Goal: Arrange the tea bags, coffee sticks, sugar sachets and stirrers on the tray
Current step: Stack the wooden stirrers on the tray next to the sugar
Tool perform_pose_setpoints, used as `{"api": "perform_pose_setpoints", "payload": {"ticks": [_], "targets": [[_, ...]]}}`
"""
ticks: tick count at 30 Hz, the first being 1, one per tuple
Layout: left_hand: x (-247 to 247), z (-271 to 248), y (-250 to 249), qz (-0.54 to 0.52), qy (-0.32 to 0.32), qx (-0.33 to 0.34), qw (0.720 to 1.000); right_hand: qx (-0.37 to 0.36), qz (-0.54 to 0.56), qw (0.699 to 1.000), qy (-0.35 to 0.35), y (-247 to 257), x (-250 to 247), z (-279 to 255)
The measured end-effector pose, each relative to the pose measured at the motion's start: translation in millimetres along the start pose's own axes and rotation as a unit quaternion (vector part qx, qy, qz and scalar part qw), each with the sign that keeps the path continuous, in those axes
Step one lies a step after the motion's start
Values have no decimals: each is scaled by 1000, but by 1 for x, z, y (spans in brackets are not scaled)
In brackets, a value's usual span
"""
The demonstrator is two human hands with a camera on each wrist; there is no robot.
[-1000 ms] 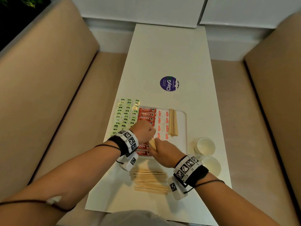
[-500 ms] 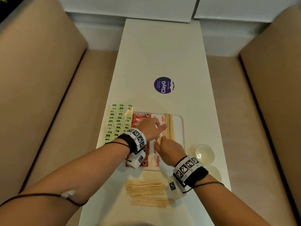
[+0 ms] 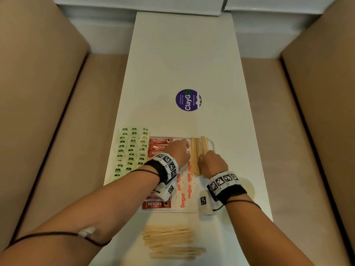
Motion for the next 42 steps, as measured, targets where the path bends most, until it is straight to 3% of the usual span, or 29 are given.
{"api": "perform_pose_setpoints", "payload": {"ticks": [10,17,26,36,42], "targets": [[16,7,-12,40,31,12,999,15,-38,999,18,-3,-1,6],[19,8,-15,27,44,10,999,22,-49,998,-14,-3,-4,7],[13,5,-21,37,29,25,999,-46,-48,997,-50,-2,-6,3],[10,5,-25,42,33,40,998,-90,-26,995,-43,-5,0,-11],[12,1,-18,68,43,51,995,-135,-82,987,20,-29,25,-54]]}}
Point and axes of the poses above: each hand's wrist, its own z-axis towards the middle knuckle, its own x-axis out of the palm, y = z × x, the point moved 5 cm from there along z, towards the middle knuckle, and after that the axes turned 13 degrees about z, right-handed, at the moved point
